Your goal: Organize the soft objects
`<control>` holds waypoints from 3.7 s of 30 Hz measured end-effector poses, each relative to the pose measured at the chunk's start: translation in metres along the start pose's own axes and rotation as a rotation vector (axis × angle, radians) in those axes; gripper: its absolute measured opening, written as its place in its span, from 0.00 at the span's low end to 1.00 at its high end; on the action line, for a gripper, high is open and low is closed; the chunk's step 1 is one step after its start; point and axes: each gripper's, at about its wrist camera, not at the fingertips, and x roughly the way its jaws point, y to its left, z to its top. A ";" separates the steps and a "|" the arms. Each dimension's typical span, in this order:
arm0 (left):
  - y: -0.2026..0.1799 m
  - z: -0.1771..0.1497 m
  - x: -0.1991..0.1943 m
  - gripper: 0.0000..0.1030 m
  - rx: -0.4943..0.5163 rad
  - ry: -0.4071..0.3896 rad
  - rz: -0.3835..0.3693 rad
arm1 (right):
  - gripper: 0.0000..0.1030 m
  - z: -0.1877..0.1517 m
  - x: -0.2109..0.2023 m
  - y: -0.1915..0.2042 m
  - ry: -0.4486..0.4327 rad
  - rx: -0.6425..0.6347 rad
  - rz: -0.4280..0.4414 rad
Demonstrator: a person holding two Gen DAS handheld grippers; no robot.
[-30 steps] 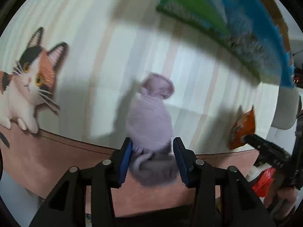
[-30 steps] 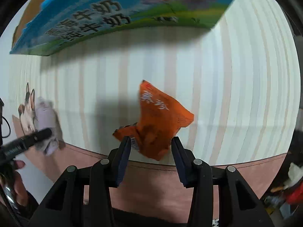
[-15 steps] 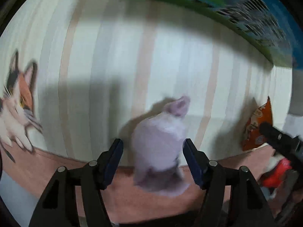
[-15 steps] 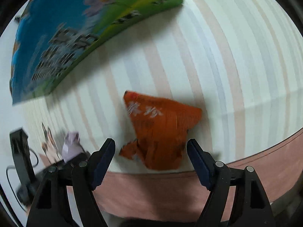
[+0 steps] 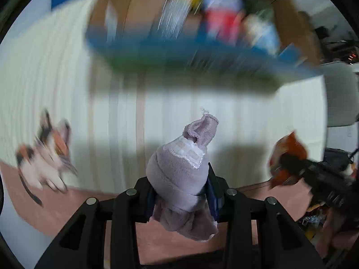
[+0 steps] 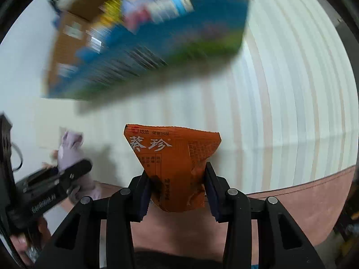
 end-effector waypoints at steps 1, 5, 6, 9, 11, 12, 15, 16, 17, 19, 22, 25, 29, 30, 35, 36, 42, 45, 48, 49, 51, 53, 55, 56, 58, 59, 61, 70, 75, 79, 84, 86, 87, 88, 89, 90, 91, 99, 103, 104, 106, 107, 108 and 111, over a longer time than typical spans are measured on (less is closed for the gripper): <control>-0.005 0.012 -0.019 0.34 0.026 -0.030 0.002 | 0.44 0.003 -0.011 0.005 -0.019 -0.007 0.021; -0.014 0.086 -0.083 0.34 0.116 -0.108 0.045 | 0.44 0.035 -0.062 0.041 -0.121 -0.041 0.153; -0.011 0.103 -0.092 0.34 0.128 -0.120 0.063 | 0.44 0.048 -0.076 0.039 -0.136 -0.051 0.183; -0.008 0.164 -0.103 0.34 0.174 -0.123 0.155 | 0.44 0.096 -0.082 0.064 -0.176 -0.070 0.230; 0.004 0.203 -0.103 0.34 0.169 -0.078 0.200 | 0.44 0.130 -0.072 0.077 -0.162 -0.060 0.275; 0.011 0.222 -0.099 0.34 0.170 -0.047 0.215 | 0.44 0.147 -0.063 0.084 -0.153 -0.055 0.288; 0.024 0.260 -0.078 0.34 0.160 0.027 0.246 | 0.44 0.177 -0.040 0.099 -0.135 -0.052 0.294; 0.029 0.261 -0.073 0.34 0.155 0.042 0.249 | 0.44 0.184 -0.032 0.104 -0.127 -0.052 0.293; 0.031 0.267 -0.065 0.34 0.154 0.061 0.257 | 0.44 0.191 -0.023 0.108 -0.114 -0.053 0.293; 0.035 0.274 -0.052 0.34 0.154 0.081 0.268 | 0.44 0.200 -0.010 0.113 -0.095 -0.056 0.286; 0.040 0.282 -0.042 0.34 0.153 0.102 0.278 | 0.44 0.208 0.010 0.118 -0.071 -0.060 0.271; 0.042 0.284 -0.028 0.36 0.153 0.140 0.266 | 0.44 0.215 0.028 0.125 -0.050 -0.068 0.245; 0.047 0.288 -0.003 0.38 0.149 0.223 0.259 | 0.61 0.221 0.059 0.138 0.035 -0.085 0.210; 0.048 0.289 -0.001 0.42 0.149 0.223 0.259 | 0.69 0.221 0.060 0.137 0.032 -0.080 0.209; 0.048 0.289 -0.005 0.51 0.159 0.192 0.244 | 0.82 0.222 0.056 0.138 0.023 -0.098 0.178; 0.048 0.289 -0.007 0.54 0.158 0.183 0.238 | 0.82 0.223 0.054 0.138 0.024 -0.101 0.172; 0.042 0.286 -0.023 0.86 0.141 0.139 0.180 | 1.00 0.221 0.036 0.127 0.007 -0.112 0.137; 0.035 0.280 -0.030 0.90 0.138 0.102 0.174 | 1.00 0.220 0.022 0.116 -0.031 -0.119 0.055; 0.028 0.268 -0.040 0.90 0.130 0.065 0.144 | 1.00 0.225 0.010 0.102 -0.077 -0.117 -0.017; 0.027 0.263 -0.043 0.90 0.119 0.049 0.129 | 1.00 0.223 0.004 0.097 -0.092 -0.118 -0.045; 0.025 0.249 -0.053 0.90 0.096 0.006 0.102 | 1.00 0.213 -0.010 0.080 -0.130 -0.121 -0.099; 0.024 0.236 -0.062 0.90 0.076 -0.042 0.098 | 1.00 0.206 -0.027 0.065 -0.165 -0.120 -0.158; 0.022 0.215 -0.074 0.90 0.049 -0.099 0.107 | 1.00 0.198 -0.043 0.050 -0.191 -0.112 -0.194; 0.021 0.207 -0.079 0.91 0.036 -0.122 0.101 | 1.00 0.193 -0.051 0.043 -0.200 -0.111 -0.208; 0.019 0.186 -0.087 0.90 0.020 -0.174 0.116 | 1.00 0.185 -0.060 0.035 -0.223 -0.106 -0.242; 0.017 0.176 -0.091 0.90 0.012 -0.199 0.127 | 1.00 0.181 -0.063 0.034 -0.236 -0.109 -0.254; 0.014 0.159 -0.095 0.90 0.010 -0.236 0.160 | 1.00 0.171 -0.073 0.031 -0.260 -0.114 -0.282; 0.006 0.106 -0.113 0.90 -0.022 -0.320 0.219 | 1.00 0.139 -0.111 0.032 -0.363 -0.120 -0.324; -0.001 0.091 -0.126 0.90 -0.028 -0.358 0.230 | 1.00 0.125 -0.123 0.034 -0.389 -0.138 -0.330; -0.005 0.084 -0.134 0.90 -0.032 -0.376 0.229 | 1.00 0.118 -0.131 0.033 -0.393 -0.142 -0.324; -0.015 0.066 -0.154 0.90 -0.030 -0.422 0.222 | 1.00 0.099 -0.155 0.034 -0.425 -0.147 -0.303; -0.021 0.053 -0.168 0.90 -0.024 -0.451 0.233 | 1.00 0.086 -0.170 0.036 -0.449 -0.157 -0.293; -0.023 0.047 -0.173 0.90 -0.021 -0.463 0.232 | 1.00 0.081 -0.177 0.037 -0.458 -0.161 -0.289; -0.027 0.040 -0.180 0.90 -0.019 -0.478 0.232 | 1.00 0.073 -0.185 0.039 -0.470 -0.167 -0.282; -0.030 0.031 -0.188 0.90 -0.017 -0.491 0.235 | 1.00 0.064 -0.194 0.041 -0.484 -0.176 -0.277; -0.033 0.024 -0.195 0.90 -0.013 -0.501 0.232 | 1.00 0.054 -0.203 0.043 -0.498 -0.186 -0.273; -0.035 0.015 -0.202 0.90 -0.012 -0.516 0.225 | 1.00 0.047 -0.209 0.045 -0.508 -0.192 -0.270; -0.046 -0.048 -0.251 0.90 -0.016 -0.582 0.207 | 1.00 -0.029 -0.262 0.055 -0.574 -0.230 -0.245; -0.050 -0.073 -0.268 0.90 -0.021 -0.608 0.208 | 1.00 -0.062 -0.288 0.058 -0.607 -0.233 -0.221; -0.051 -0.079 -0.273 0.90 -0.023 -0.610 0.198 | 1.00 -0.067 -0.293 0.058 -0.615 -0.234 -0.220; -0.051 -0.090 -0.279 0.90 -0.025 -0.614 0.176 | 1.00 -0.079 -0.304 0.060 -0.631 -0.238 -0.213; -0.052 -0.096 -0.283 0.90 -0.025 -0.614 0.164 | 1.00 -0.087 -0.310 0.061 -0.639 -0.240 -0.210; -0.053 -0.101 -0.286 0.90 -0.023 -0.614 0.154 | 1.00 -0.093 -0.315 0.061 -0.644 -0.242 -0.207; -0.059 -0.116 -0.295 0.90 -0.005 -0.627 0.146 | 1.00 -0.109 -0.328 0.066 -0.655 -0.258 -0.199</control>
